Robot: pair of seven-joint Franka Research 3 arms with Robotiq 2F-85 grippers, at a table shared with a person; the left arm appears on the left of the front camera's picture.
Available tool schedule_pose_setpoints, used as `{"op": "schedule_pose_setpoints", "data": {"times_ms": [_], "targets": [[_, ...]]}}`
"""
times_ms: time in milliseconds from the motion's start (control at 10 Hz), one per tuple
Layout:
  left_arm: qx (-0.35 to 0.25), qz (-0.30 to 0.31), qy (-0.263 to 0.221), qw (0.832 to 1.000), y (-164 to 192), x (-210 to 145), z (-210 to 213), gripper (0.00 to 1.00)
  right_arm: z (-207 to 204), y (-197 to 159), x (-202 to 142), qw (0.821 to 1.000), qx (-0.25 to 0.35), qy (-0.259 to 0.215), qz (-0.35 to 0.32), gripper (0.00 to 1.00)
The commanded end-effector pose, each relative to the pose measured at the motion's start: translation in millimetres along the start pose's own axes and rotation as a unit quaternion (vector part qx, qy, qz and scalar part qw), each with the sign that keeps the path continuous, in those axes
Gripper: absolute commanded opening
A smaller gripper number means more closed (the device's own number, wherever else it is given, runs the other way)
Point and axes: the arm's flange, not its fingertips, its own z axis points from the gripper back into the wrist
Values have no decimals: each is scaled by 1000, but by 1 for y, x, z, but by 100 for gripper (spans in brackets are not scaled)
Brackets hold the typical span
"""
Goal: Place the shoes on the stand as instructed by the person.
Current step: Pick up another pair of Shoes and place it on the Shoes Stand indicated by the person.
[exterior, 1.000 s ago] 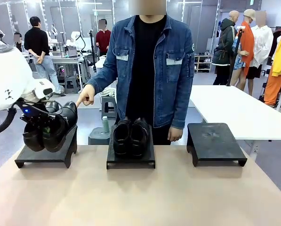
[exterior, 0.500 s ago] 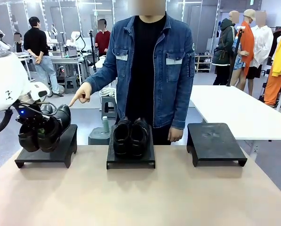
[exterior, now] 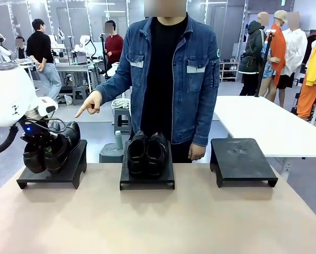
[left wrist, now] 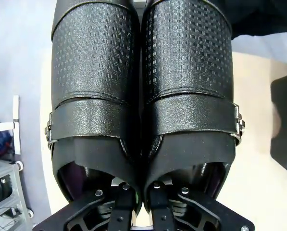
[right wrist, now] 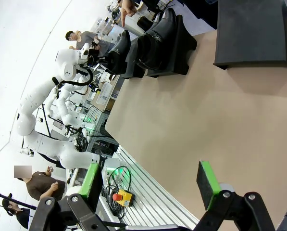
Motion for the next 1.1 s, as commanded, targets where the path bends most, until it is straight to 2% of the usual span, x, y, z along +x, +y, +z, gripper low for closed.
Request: {"op": "schedule_pose_setpoints", "data": {"times_ms": [0, 700, 800, 1000], "targets": [[9, 7, -10, 1000, 2, 14, -1, 7, 2, 1, 1, 1000, 5, -4, 4, 100], [16, 19, -8, 1000, 4, 20, -23, 7, 2, 1, 1, 1000, 5, -4, 4, 100], [16, 23, -11, 1000, 4, 21, -25, 16, 2, 1, 1, 1000, 5, -4, 4, 100], [21, 27, -15, 999, 2, 23, -25, 44, 2, 1, 1, 1000, 5, -4, 4, 100]]}}
